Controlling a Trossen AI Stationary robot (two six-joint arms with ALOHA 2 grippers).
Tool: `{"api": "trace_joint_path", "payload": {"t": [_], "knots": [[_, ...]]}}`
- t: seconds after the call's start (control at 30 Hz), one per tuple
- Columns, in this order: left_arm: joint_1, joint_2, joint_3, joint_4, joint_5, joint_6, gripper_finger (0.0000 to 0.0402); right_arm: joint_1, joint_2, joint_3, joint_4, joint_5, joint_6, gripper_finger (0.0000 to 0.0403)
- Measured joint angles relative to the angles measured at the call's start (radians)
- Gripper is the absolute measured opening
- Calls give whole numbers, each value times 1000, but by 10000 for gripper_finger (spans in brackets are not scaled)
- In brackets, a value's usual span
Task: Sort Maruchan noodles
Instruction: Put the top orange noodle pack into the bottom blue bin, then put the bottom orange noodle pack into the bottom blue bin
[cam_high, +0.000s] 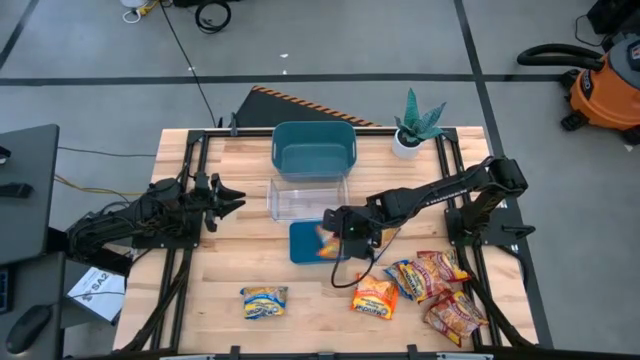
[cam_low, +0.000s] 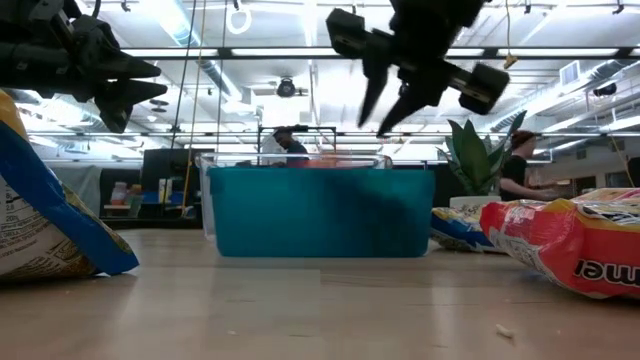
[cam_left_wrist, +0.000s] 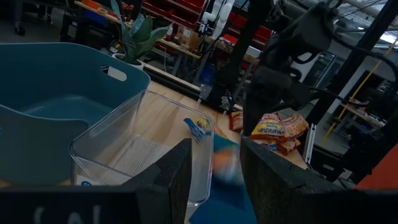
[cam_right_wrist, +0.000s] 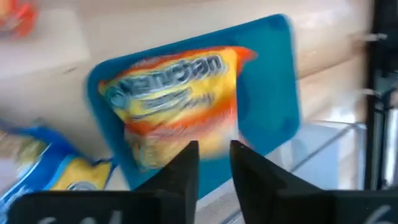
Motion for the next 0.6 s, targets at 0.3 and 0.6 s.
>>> {"api": "trace_joint_path", "payload": {"t": [0.3, 0.6], "knots": [[0, 0, 0, 0, 0, 0, 142, 27, -73, 0, 61, 197, 321, 155], [0, 0, 0, 0, 0, 0, 142, 21, -162, 2, -187, 115, 1127, 154]]}}
